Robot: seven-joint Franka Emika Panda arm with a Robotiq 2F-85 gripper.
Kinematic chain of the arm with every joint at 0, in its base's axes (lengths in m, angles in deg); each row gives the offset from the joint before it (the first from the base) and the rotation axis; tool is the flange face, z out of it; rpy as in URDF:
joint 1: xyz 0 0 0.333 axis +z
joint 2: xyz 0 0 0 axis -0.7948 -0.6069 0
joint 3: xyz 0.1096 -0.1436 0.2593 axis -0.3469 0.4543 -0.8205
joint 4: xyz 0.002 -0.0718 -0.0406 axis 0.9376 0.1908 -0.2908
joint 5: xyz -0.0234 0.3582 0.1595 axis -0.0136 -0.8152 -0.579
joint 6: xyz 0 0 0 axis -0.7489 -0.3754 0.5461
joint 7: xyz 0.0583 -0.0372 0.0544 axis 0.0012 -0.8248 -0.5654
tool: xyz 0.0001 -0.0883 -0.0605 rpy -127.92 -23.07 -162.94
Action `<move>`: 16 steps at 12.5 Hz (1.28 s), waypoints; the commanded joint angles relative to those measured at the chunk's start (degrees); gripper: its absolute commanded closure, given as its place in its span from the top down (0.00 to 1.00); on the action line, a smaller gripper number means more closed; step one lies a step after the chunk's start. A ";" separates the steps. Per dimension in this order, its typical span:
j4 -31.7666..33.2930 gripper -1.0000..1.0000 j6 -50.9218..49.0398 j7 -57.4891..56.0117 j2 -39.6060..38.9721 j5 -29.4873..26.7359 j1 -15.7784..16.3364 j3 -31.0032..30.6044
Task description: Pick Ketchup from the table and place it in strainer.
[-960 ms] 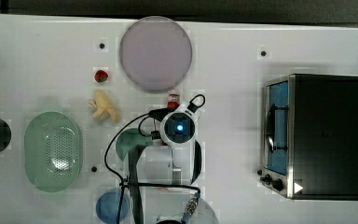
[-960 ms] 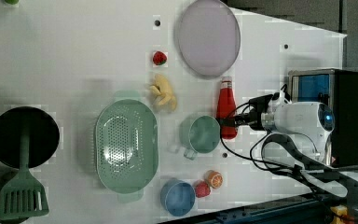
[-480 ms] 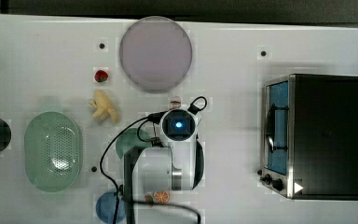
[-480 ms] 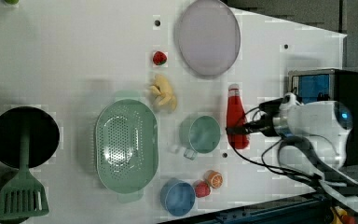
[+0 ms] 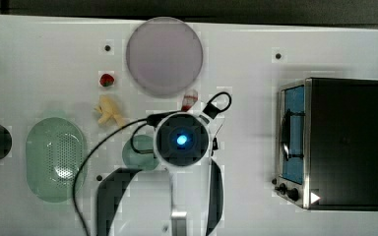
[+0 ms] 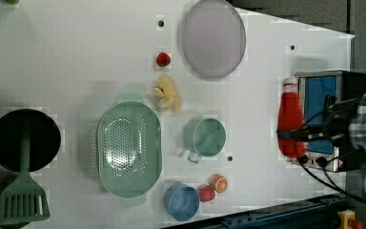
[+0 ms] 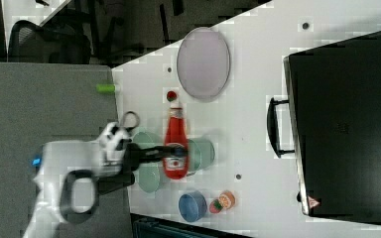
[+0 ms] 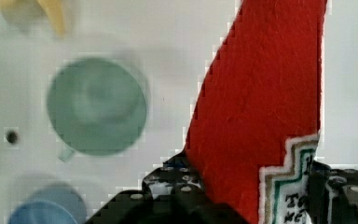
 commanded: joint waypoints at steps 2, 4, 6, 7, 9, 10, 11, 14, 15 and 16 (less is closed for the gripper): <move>-1.96 0.60 -0.62 10.03 -0.57 -0.38 2.43 -7.41; -2.74 0.60 -0.60 19.11 -1.41 -0.44 3.14 -11.70; -3.99 0.60 -0.55 27.16 -3.09 -1.14 3.74 -15.95; -4.88 0.60 -0.29 30.39 -4.36 -1.60 4.03 -18.06; -6.82 0.60 1.51 34.47 -7.62 -1.63 4.52 -22.41; -7.64 0.60 3.58 36.12 -9.56 -1.63 4.66 -24.50; -8.15 0.60 6.10 38.08 -11.52 -1.63 4.74 -26.46; -8.36 0.60 13.55 46.28 -17.44 -1.62 5.10 -31.16; -8.39 0.60 15.16 49.56 -19.47 -1.61 5.43 -32.35; -8.39 0.60 16.90 51.71 -21.44 -1.44 5.87 -33.24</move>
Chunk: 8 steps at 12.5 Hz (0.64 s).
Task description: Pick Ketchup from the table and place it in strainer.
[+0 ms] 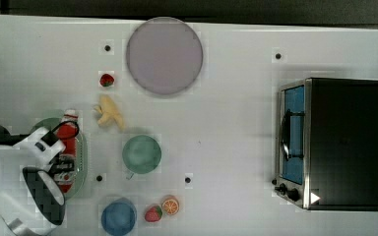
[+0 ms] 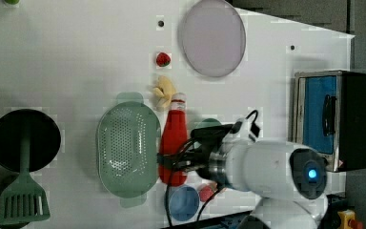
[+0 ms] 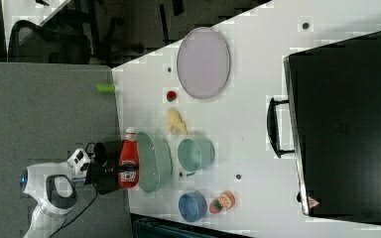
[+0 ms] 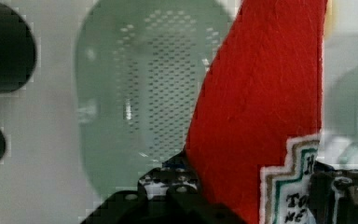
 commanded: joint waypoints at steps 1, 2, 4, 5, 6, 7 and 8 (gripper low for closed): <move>-1.31 0.60 4.79 11.50 -3.82 -0.01 1.69 -0.57; -1.27 0.60 6.19 12.75 -5.64 -0.01 2.50 -0.62; -1.26 0.60 10.40 14.55 -9.16 0.47 3.59 -0.37; -1.25 0.60 12.32 14.87 -10.78 1.12 3.97 -0.13; -1.20 0.63 13.59 14.87 -12.23 1.82 4.19 0.13; -1.19 0.72 13.88 14.87 -13.44 3.06 4.32 0.59; -1.12 0.83 13.87 14.87 -14.26 4.33 4.34 1.08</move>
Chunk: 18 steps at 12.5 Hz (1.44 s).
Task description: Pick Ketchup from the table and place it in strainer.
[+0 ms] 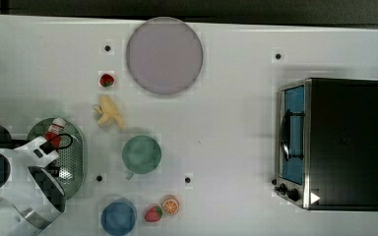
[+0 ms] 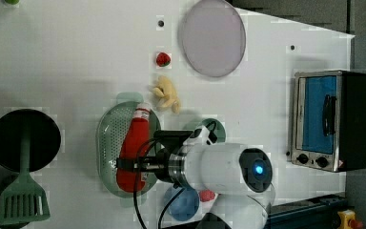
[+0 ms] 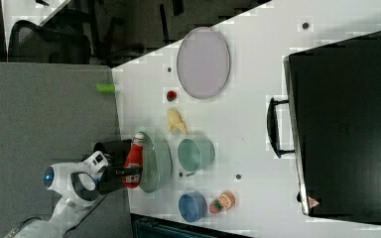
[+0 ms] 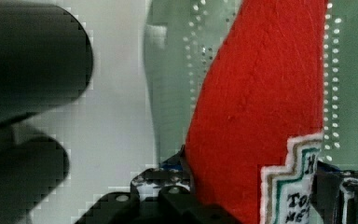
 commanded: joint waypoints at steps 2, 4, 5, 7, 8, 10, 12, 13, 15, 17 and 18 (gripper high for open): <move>-0.80 1.00 0.28 3.92 -0.36 1.94 0.01 1.01; -1.31 1.00 0.19 4.18 1.03 1.88 -0.18 1.03; -1.43 1.00 0.11 4.19 2.17 1.82 -0.62 1.17; -1.62 1.00 -1.58 4.51 5.64 1.52 -2.77 1.60; -1.74 1.00 -3.18 4.51 7.98 1.51 -4.34 1.99; -2.37 1.00 -8.30 4.51 13.22 1.43 -8.08 2.91; -3.42 1.00 -14.36 4.51 18.37 1.23 -11.70 5.02; -4.02 1.00 -17.37 4.51 20.67 1.21 -13.22 6.63; -5.65 1.00 -23.00 4.49 24.68 1.21 -15.65 11.03; -8.53 1.00 -29.50 4.45 27.30 1.16 -17.02 16.54; -10.61 1.00 -32.67 3.93 27.91 1.16 -17.24 19.48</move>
